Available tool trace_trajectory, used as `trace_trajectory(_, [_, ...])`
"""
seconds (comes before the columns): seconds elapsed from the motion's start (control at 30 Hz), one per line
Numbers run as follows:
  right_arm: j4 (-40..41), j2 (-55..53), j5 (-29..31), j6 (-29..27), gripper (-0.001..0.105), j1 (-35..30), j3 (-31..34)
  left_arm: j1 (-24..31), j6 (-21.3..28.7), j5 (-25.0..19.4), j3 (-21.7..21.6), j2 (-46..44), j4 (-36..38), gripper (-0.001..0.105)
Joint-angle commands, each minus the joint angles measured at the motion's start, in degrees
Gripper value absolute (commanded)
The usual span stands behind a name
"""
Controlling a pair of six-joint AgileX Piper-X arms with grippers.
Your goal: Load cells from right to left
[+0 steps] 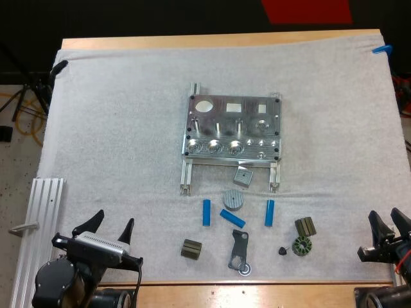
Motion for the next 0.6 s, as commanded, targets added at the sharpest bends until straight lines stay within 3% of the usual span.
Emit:
trace_trajectory(0.0, [-0.8, -1.5, -1.3, 0.0, 0.044, -0.2, -1.3, 0.0, -0.1, 1.0, -0.6, -6.5, -0.2, 0.059])
trace_trajectory(0.27, [-0.2, 4.2, -5.8, 0.0, 0.044, -0.2, -6.0, 0.0, 0.0, 2.1, -3.8, -6.5, -0.4, 0.059])
trace_trajectory(0.57, [1.5, 12.9, -15.3, 0.0, 0.044, -0.2, -10.7, 0.0, 0.0, 8.8, -7.9, -1.5, 1.2, 0.059])
